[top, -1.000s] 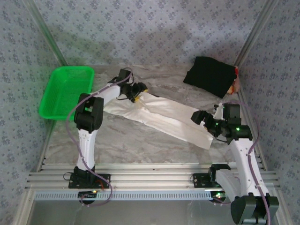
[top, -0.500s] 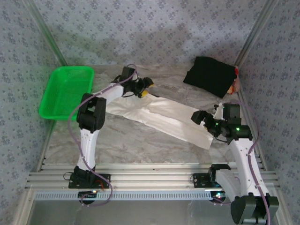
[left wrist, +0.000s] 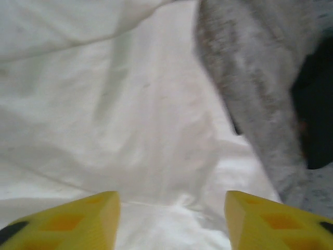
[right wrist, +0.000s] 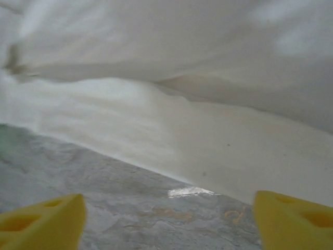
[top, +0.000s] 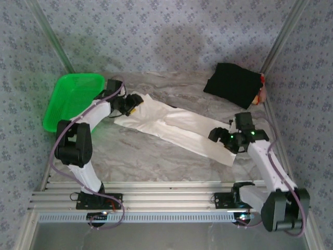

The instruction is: Fold and stack the t-shirts

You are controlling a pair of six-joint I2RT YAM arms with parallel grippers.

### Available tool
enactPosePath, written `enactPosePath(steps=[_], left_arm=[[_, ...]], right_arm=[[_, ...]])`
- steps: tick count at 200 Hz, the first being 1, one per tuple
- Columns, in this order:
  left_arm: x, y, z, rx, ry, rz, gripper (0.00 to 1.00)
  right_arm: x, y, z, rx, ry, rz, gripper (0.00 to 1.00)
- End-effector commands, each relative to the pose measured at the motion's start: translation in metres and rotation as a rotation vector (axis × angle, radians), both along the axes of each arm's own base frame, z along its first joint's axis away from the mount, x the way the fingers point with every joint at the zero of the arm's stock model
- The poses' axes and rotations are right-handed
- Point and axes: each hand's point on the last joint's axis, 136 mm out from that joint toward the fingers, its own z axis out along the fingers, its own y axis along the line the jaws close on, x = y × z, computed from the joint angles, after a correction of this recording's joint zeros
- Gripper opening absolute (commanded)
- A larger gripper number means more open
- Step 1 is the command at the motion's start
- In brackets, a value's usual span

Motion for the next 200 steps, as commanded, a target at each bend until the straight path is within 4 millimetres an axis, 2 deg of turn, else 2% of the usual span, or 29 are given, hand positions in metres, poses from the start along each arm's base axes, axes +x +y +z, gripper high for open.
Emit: enactPosePath(steps=[1, 7, 48, 70, 107, 151, 183, 200], left_arm=[[0.000, 0.007, -0.043, 0.083, 0.070, 0.015, 0.41], [0.001, 0.008, -0.051, 0.107, 0.090, 0.015, 0.38], [0.015, 0.020, -0.086, 0.241, 0.170, 0.046, 0.23], [0.020, 0.027, -0.104, 0.294, 0.207, 0.052, 0.22], [0.039, 0.035, -0.113, 0.335, 0.212, 0.043, 0.21], [0.072, 0.021, -0.115, 0.329, 0.188, -0.015, 0.20], [0.095, 0.007, -0.116, 0.340, 0.154, -0.051, 0.21], [0.116, -0.003, -0.114, 0.335, 0.123, -0.059, 0.21]], right_arm=[[0.011, -0.011, -0.025, -0.129, 0.057, -0.039, 0.59], [0.014, -0.011, -0.032, -0.150, 0.066, -0.047, 0.49], [0.017, -0.022, -0.070, -0.302, 0.179, -0.124, 0.22], [0.014, -0.023, -0.085, -0.349, 0.225, -0.161, 0.20], [0.003, -0.019, -0.097, -0.369, 0.268, -0.179, 0.20], [-0.023, 0.013, -0.111, -0.302, 0.337, -0.187, 0.20], [-0.032, 0.063, -0.110, -0.178, 0.328, -0.189, 0.20], [-0.038, 0.090, -0.111, -0.119, 0.343, -0.191, 0.22]])
